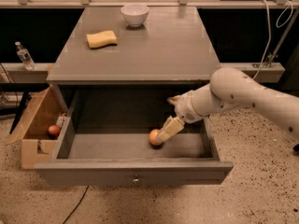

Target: Pick orange from top drawer and place on counter

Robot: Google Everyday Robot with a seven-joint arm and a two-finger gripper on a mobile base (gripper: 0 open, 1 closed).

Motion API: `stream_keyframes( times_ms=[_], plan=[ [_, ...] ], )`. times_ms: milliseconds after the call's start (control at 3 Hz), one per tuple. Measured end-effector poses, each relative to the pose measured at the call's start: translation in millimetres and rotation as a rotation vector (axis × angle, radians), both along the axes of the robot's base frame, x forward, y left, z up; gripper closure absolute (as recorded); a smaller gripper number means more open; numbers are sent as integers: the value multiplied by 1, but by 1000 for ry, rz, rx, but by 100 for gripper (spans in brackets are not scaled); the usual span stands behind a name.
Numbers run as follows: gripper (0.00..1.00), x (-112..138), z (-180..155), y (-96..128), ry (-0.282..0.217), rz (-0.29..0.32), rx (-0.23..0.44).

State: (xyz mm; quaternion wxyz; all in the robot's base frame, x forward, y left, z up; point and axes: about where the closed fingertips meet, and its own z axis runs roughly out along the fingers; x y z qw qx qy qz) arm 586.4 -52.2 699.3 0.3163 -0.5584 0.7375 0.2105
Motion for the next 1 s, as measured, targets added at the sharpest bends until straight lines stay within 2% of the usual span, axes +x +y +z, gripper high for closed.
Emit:
stream_keyframes(
  times_ms=[333, 1000],
  plan=[
    [0, 10, -28, 12, 1, -6, 30],
    [0, 8, -66, 25, -8, -36, 79]
  ],
)
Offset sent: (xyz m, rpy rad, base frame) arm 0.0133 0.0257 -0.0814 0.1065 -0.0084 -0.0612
